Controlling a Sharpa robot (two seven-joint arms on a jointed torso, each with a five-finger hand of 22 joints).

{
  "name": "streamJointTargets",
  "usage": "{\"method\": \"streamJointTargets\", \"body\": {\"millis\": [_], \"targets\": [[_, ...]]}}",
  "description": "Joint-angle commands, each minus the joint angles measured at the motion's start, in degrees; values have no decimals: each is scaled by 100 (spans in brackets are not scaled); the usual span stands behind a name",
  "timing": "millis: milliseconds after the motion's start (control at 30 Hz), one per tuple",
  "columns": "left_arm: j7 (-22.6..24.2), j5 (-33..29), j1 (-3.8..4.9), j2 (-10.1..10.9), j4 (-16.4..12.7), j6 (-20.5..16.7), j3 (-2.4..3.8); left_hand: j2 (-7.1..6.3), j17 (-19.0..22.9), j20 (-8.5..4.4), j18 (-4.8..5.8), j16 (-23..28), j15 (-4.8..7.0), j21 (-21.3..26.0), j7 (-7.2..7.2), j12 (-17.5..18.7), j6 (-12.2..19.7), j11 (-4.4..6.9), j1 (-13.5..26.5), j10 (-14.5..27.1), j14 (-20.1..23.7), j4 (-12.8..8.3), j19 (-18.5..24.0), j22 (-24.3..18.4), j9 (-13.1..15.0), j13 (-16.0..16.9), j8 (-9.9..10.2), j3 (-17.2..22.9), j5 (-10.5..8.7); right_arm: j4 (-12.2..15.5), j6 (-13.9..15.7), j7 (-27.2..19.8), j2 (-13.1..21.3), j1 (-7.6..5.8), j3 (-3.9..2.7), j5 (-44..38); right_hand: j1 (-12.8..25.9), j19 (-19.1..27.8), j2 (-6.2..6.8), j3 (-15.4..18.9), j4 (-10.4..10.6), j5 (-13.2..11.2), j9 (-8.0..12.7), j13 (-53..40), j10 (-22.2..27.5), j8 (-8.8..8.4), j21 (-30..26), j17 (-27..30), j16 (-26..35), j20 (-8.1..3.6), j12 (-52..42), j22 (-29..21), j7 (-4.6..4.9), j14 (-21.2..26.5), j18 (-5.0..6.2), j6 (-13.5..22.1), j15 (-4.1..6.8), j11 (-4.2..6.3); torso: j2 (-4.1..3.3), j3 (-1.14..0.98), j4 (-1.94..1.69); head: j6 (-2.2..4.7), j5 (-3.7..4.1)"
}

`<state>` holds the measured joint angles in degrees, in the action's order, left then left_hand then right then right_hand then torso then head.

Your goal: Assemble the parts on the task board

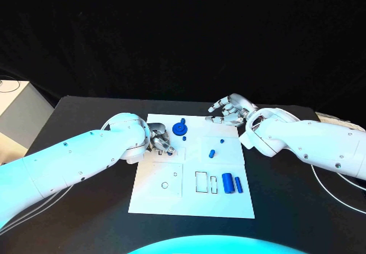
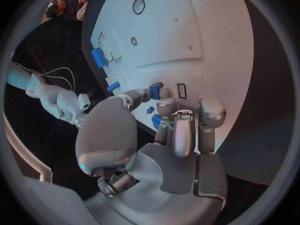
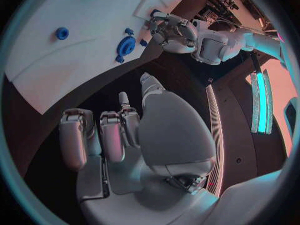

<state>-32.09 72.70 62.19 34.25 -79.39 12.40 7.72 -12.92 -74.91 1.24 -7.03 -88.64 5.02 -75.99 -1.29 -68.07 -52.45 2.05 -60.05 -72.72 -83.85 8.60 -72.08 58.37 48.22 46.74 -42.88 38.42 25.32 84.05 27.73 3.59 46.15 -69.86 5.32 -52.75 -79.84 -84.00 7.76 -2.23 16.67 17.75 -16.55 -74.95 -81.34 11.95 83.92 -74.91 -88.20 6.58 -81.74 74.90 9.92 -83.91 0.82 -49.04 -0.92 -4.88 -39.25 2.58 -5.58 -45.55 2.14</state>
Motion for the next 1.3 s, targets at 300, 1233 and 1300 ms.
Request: {"method": "streamJointTargets", "body": {"millis": [300, 1233, 1300], "targets": [[-25, -1, -77, 0, -35, 113, -54, -46, -1199, -18, 77, -14, 45, 46, 6, -34, -85, 47, 23, 22, -525, -23, -40, -5, -4, 26, 63, -304, -99, 9, -10, -56, 2, 4, -1, -49, 72, -340, 17, -27, -2, 21, -7, -702, 52, 39, -44, -1113, 34, -33, 35, 1071, -12, -499, 78, -18, 42, -10, -1, 0, 2, -9, 7], [-17, 38, -85, 113, -152, -45, -45, -7, -1222, -11, 79, -16, 32, 71, -9, -41, -151, 33, -81, 41, -531, 554, -63, -1, 11, 50, 154, -1157, -914, 15, -6, -62, 15, 18, -1, -47, 91, -340, 21, -23, -2, 21, -6, -696, 58, 38, -43, -1105, 39, -33, 40, 1072, -12, -497, 78, -12, 42, -11, -2, 3, 4, 5, 15], [-15, 38, -86, 127, -171, -46, -43, -7, -1227, -10, 79, -18, 32, 70, -9, -42, -152, 32, -82, 40, -533, 575, -65, 1, 13, 53, 154, -1177, -917, 16, -7, -62, 16, 20, -1, -47, 91, -340, 21, -23, -2, 21, -6, -696, 58, 38, -43, -1105, 39, -33, 40, 1072, -12, -497, 78, -12, 42, -11, -2, 5, 6, 5, 16]]}}
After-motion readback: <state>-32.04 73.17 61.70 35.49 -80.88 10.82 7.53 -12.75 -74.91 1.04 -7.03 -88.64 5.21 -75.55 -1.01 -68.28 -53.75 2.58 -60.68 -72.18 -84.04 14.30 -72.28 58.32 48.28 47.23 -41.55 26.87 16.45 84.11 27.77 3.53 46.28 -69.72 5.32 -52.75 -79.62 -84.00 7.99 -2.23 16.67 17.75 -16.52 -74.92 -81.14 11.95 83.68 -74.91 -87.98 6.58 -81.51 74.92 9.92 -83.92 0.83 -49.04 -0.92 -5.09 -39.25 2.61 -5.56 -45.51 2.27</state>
